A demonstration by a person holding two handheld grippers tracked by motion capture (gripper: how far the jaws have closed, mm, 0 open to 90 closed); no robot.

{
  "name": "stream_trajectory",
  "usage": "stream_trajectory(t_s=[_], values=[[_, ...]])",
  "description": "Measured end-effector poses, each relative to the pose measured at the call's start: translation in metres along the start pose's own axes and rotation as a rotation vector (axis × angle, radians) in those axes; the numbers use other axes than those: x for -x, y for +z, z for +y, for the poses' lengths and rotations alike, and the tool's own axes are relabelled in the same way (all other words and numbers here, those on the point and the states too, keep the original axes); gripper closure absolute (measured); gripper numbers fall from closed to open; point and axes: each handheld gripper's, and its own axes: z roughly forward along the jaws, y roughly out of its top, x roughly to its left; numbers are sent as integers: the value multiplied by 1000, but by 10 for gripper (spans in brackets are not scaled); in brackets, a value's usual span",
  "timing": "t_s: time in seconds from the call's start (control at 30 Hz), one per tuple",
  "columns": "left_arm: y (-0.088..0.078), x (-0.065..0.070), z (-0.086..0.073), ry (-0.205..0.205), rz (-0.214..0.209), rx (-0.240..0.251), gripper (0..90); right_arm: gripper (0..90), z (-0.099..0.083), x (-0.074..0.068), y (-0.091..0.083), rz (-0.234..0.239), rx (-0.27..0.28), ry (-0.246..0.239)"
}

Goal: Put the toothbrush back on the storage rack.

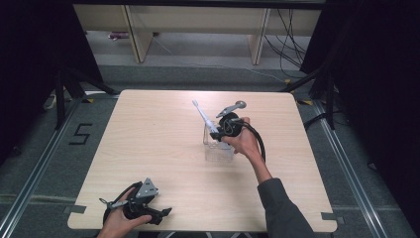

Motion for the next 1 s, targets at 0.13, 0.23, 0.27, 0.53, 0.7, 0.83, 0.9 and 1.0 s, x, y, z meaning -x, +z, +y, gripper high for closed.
stream_trajectory(t_s=[0.13,0.23,0.27,0.53,0.7,0.83,0.9,1.0], values=[[0,0,0,0,-1,0,156,661,0,-5,-1,2,-48,68],[0,1,0,-10,2,1,156,661,0,-4,0,-2,-55,59],[0,1,0,-9,2,0,156,661,0,-4,1,-1,-58,58],[0,0,0,1,-1,-3,156,648,-1,-3,5,0,-43,8],[0,-1,0,6,-6,-10,156,625,0,-3,0,3,-36,23],[0,-1,0,5,-6,-16,156,604,0,1,-5,-5,26,-16],[0,-1,0,7,-7,-15,156,604,2,-2,-10,-1,14,-2],[0,0,0,6,-7,-13,156,598,4,-7,-15,5,21,15]])
